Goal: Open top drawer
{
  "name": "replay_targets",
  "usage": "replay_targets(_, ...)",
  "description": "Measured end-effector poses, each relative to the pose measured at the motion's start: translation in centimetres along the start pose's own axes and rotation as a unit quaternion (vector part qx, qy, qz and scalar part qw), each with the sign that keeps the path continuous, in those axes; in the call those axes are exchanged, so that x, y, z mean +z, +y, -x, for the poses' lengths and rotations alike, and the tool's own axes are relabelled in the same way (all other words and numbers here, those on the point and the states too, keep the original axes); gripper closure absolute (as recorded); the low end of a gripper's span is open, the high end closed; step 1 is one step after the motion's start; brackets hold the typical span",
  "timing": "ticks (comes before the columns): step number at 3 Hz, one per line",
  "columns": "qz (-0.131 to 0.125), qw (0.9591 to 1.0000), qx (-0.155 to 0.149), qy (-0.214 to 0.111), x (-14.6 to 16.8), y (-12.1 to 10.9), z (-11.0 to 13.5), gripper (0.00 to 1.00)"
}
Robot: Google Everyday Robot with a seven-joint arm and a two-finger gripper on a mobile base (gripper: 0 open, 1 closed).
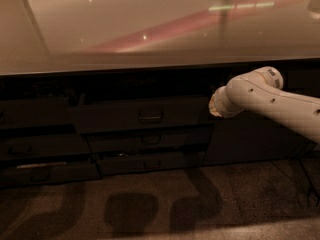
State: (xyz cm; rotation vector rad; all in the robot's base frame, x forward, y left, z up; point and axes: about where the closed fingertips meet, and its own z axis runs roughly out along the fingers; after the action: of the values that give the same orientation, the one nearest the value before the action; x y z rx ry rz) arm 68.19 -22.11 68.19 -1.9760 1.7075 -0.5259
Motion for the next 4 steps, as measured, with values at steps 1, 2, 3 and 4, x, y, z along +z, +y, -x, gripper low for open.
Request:
replay_targets(1, 0.000, 1.0000, -0.002, 0.001, 0.0, 0.0, 0.0, 1.00)
replay_targets(2, 0.001, 0.9999, -0.006, 0.014, 0.2, -0.2, 0.5, 1.00)
replay_targets(3, -0.020, 0.9991, -0.025, 0.027, -1.7, -1.7, 2.9, 1.00)
replay_targets(4, -0.077, 0.9948, -0.042, 0.053, -7.6, -4.7, 5.4, 1.00)
